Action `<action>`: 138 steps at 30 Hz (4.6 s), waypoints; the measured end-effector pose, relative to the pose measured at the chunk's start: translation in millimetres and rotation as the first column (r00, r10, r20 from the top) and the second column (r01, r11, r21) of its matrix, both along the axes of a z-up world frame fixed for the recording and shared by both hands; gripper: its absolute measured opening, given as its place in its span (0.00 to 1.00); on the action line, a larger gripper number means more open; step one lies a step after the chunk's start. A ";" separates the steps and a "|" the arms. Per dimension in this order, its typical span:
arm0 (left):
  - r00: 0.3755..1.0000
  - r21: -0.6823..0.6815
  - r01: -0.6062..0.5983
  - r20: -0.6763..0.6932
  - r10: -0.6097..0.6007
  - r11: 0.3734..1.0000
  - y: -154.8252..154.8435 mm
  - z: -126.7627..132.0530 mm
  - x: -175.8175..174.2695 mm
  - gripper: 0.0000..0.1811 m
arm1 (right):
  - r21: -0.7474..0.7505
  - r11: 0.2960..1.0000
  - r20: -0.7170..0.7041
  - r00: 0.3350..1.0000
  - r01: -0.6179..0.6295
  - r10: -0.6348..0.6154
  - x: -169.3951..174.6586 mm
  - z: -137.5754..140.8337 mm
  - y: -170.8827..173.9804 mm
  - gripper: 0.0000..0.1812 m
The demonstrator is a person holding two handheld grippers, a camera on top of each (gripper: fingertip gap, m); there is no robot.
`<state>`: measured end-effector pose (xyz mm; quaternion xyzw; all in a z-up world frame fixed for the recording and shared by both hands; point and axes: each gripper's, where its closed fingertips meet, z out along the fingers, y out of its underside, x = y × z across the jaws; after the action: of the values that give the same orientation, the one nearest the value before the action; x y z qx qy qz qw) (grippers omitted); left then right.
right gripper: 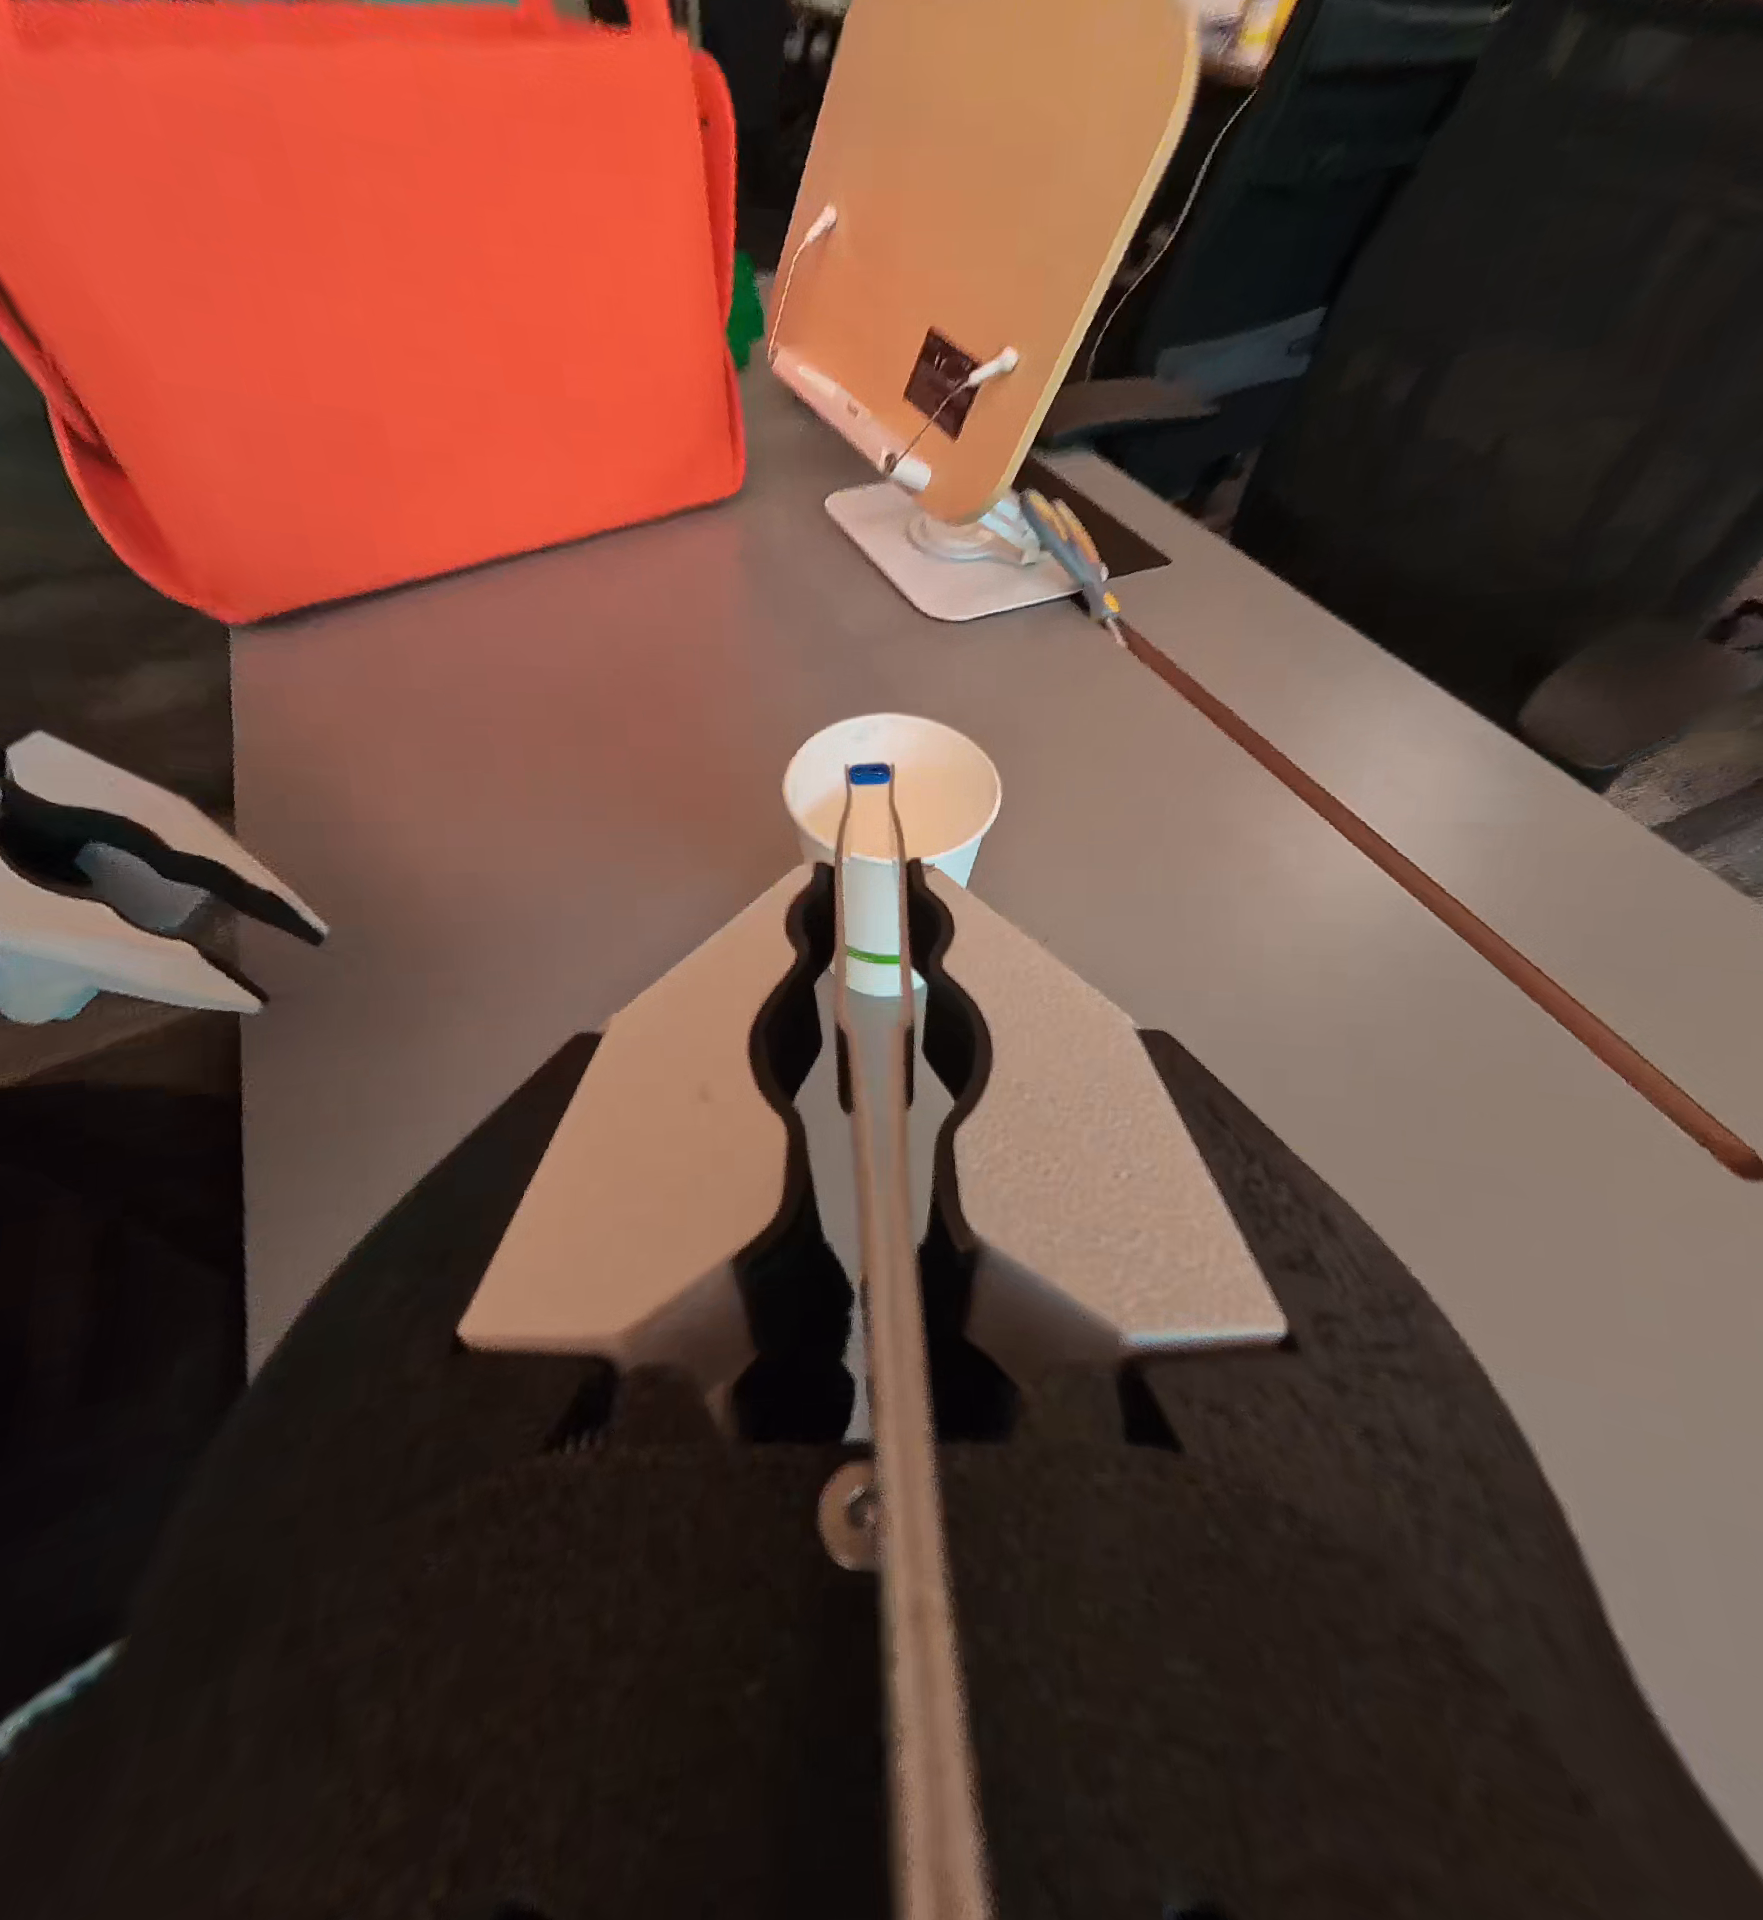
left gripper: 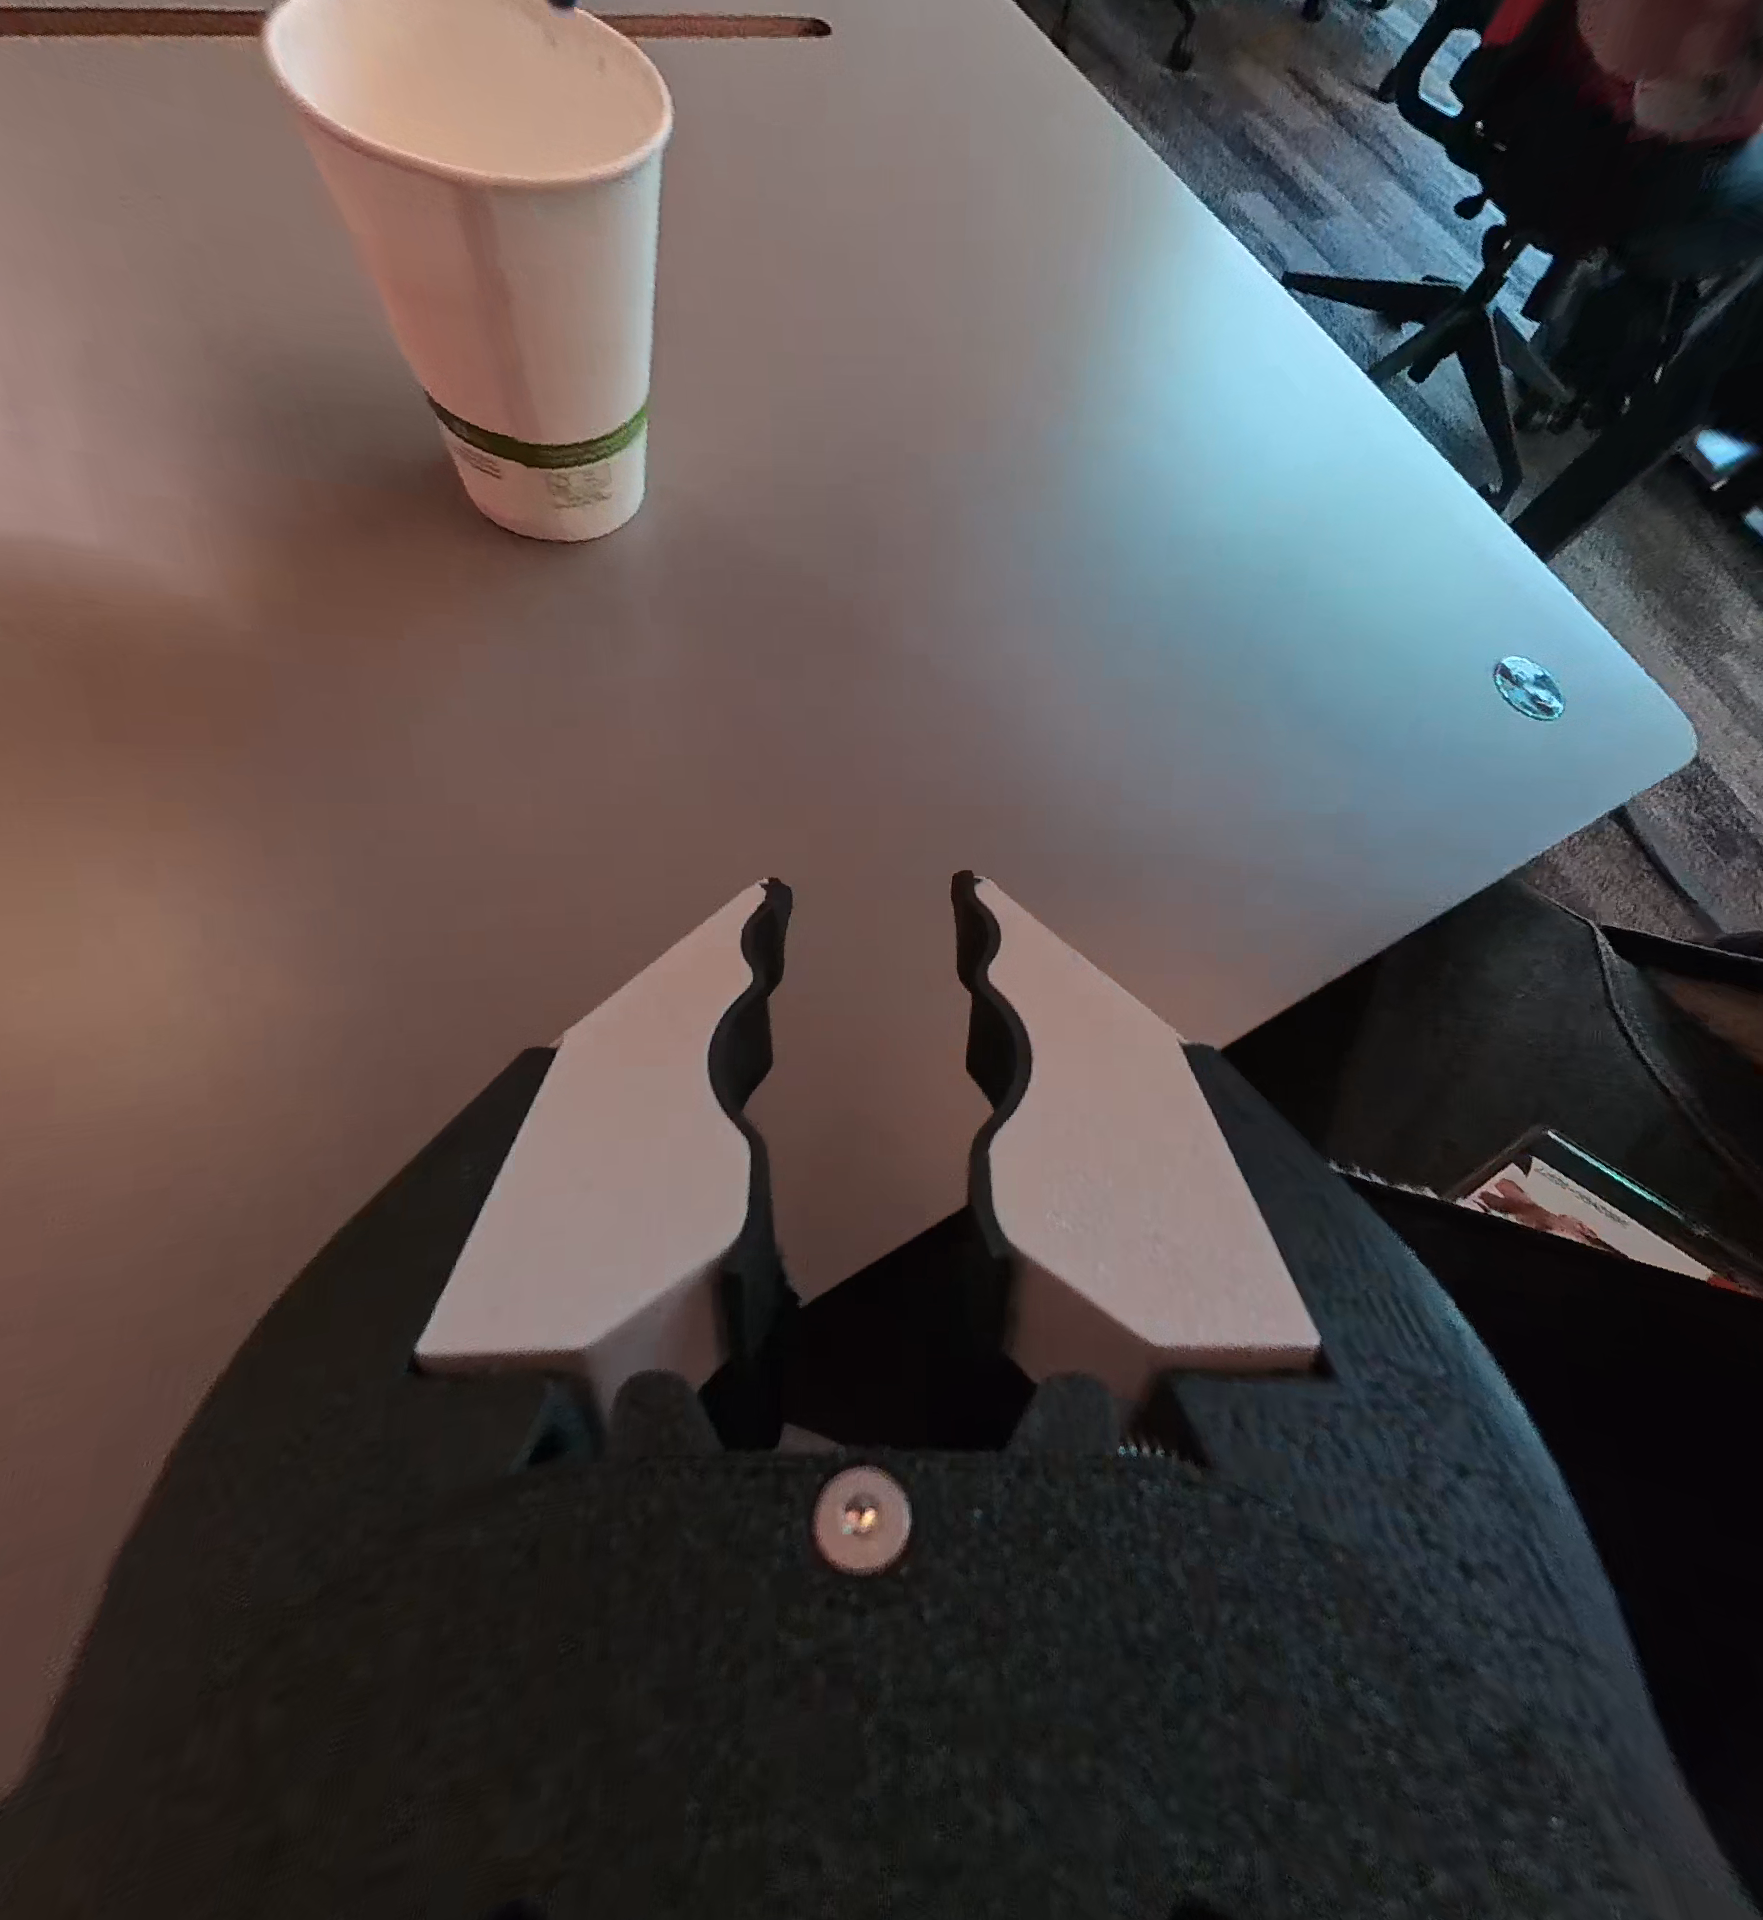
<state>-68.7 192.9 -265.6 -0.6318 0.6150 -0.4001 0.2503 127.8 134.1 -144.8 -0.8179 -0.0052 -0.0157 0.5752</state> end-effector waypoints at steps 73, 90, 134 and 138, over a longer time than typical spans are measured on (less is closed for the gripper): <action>0.971 0.098 -0.208 0.140 0.193 0.973 32.1 30.7 -36.3 0.18 | 0.184 0.963 -0.015 0.980 0.198 -0.199 -92.8 -40.5 -142.1 0.09; 0.967 0.162 -0.171 0.214 0.135 0.972 14.1 43.5 -39.3 0.19 | 0.254 0.943 -0.003 0.976 0.213 -0.220 -91.7 -29.9 -149.5 0.09; 0.973 0.097 -0.183 0.161 0.166 0.978 18.8 30.1 -63.7 0.19 | 0.193 0.965 0.095 0.975 0.178 -0.199 -115.2 -38.8 -134.6 0.10; 0.967 0.046 -0.215 0.149 0.206 0.976 21.1 27.1 -100.6 0.19 | 0.186 0.968 0.077 0.980 0.169 -0.186 -139.3 -41.1 -133.0 0.10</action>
<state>-169.3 214.0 -238.5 -0.6550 0.5369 -0.3967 0.3541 -11.5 1.1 -185.9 -0.7587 0.0425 -0.1060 0.6414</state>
